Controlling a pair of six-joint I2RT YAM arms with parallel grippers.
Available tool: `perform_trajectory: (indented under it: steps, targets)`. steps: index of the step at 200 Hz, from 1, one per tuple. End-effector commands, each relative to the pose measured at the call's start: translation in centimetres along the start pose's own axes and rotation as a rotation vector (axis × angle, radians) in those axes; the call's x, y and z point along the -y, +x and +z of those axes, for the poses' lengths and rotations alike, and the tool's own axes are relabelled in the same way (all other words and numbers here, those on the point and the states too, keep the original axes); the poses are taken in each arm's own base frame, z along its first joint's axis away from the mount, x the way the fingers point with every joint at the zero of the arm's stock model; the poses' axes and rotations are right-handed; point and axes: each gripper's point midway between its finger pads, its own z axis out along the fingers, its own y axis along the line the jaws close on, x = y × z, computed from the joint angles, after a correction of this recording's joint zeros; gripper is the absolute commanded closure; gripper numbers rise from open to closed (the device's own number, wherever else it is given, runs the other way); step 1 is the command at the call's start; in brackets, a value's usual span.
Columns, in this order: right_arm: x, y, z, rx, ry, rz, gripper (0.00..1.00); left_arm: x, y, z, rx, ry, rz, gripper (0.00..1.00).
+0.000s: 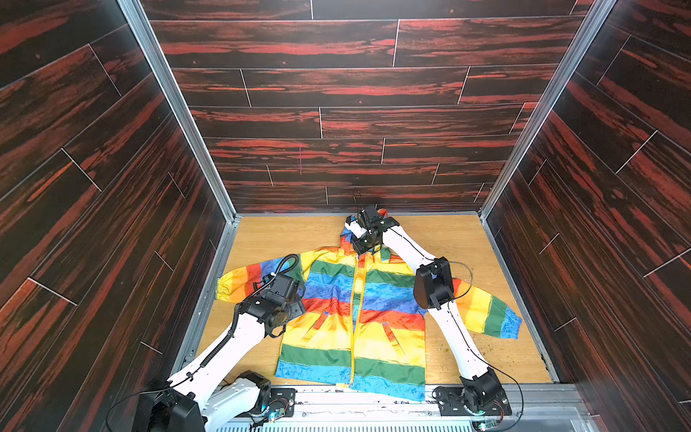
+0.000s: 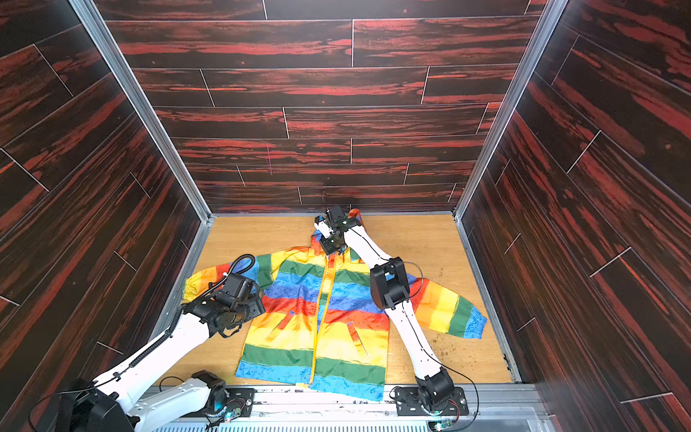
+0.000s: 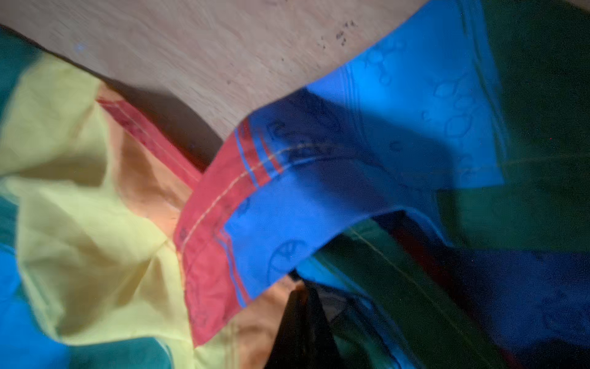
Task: Unzip the jacket
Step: Smooth out the jacket at the center of the board.
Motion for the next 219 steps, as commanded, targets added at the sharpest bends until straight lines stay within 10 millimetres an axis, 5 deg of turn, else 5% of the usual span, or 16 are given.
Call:
perform_trajectory:
  steps: [1, 36, 95, 124, 168, 193, 210, 219]
  targets:
    - [1.4, 0.2, -3.9, -0.055, 0.162, 0.032, 0.92, -0.8, 0.0, -0.1, 0.026, -0.019, -0.007, 0.26]
    - [1.2, 1.0, -5.0, -0.12, 0.292, -0.049, 0.93, -0.9, 0.4, 0.3, 0.018, -0.021, -0.011, 0.28]
    - [-0.9, -3.9, -9.7, 0.047, 0.361, -0.098, 0.94, -1.6, 0.8, 0.3, 0.023, -0.029, -0.018, 0.31]
    - [-1.0, -4.6, -11.9, 0.063, 0.454, -0.135, 0.93, -1.6, 0.6, 0.1, 0.033, -0.027, -0.016, 0.31]
    - [-0.4, -3.2, -11.3, -0.018, 0.533, -0.201, 0.89, -1.5, 0.9, 0.5, 0.022, -0.022, -0.015, 0.31]
    - [0.9, -2.1, -9.3, -0.06, 0.546, -0.194, 0.73, -1.4, 0.9, 0.5, 0.017, -0.021, -0.013, 0.28]
    - [2.1, -1.0, -8.4, -0.09, 0.56, -0.154, 0.47, -1.5, 0.8, 0.3, 0.023, -0.024, -0.009, 0.27]
    - [2.9, -0.6, -8.5, -0.103, 0.572, -0.119, 0.42, -1.6, 0.7, 0.2, 0.029, -0.024, -0.007, 0.27]
